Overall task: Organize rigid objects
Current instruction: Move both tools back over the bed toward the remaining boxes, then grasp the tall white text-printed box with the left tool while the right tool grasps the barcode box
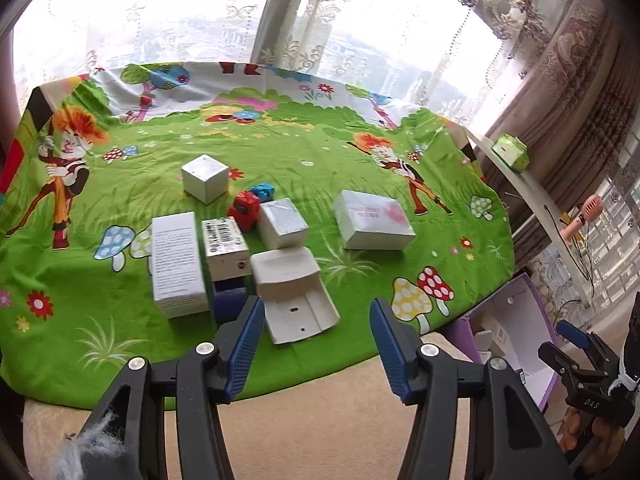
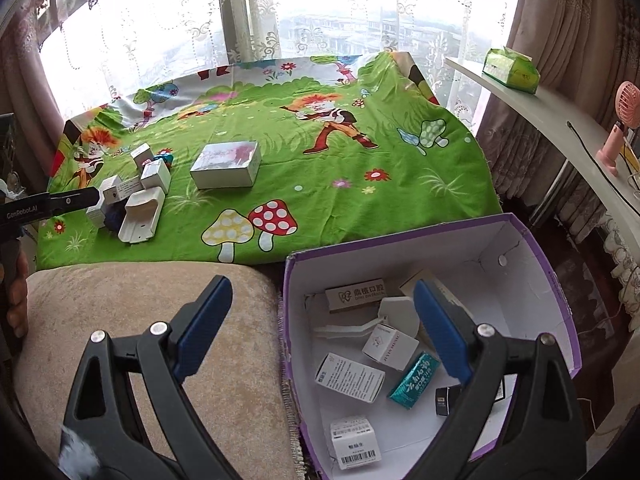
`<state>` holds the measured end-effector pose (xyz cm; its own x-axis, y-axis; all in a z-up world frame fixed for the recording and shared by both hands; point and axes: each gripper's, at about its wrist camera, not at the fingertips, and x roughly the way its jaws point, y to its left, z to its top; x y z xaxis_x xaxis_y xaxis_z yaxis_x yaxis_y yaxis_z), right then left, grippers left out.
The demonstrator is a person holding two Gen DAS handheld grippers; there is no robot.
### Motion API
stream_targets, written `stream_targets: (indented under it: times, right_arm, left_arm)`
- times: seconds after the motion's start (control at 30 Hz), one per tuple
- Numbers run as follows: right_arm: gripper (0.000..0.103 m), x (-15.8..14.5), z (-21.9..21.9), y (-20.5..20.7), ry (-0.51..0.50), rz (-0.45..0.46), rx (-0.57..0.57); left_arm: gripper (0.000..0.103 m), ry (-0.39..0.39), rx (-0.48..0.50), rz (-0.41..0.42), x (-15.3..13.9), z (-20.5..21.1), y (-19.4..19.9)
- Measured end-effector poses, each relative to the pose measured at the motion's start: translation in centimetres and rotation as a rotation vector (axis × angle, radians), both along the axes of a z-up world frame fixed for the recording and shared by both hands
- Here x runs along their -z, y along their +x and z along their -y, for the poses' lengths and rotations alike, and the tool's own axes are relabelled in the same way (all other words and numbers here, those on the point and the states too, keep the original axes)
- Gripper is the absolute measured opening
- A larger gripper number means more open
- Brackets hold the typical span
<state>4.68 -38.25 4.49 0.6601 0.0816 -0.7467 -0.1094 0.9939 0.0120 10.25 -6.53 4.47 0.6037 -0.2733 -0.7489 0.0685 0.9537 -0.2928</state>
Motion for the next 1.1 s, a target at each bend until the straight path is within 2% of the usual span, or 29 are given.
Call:
stream_targets:
  times: [0.33,0.73,0.8,1.1]
  right_arm:
    - [0.094,0.2,-4.1,1.8,0.002,0.001,-0.088]
    - [0.094,0.3,-9.0,3.9,-0.001,-0.004,-0.195]
    - [0.094,0.4,-9.7,4.1,0.003,-0.007,-0.211]
    - [0.094,0.4,-12.5,5.2,0.000,-0.012,-0.264]
  left_arm:
    - [0.056,0.024,-0.152,-0.083,1.9,-6.0,1.6]
    - [0.056,0.063,-0.170,-0.155,4.2,-6.2,4.3]
    - [0.056,0.090,-0.180,-0.167,4.6,-6.2,4.7]
    - [0.056,0.102,-0.203,-0.199,5.9,-6.5,5.8]
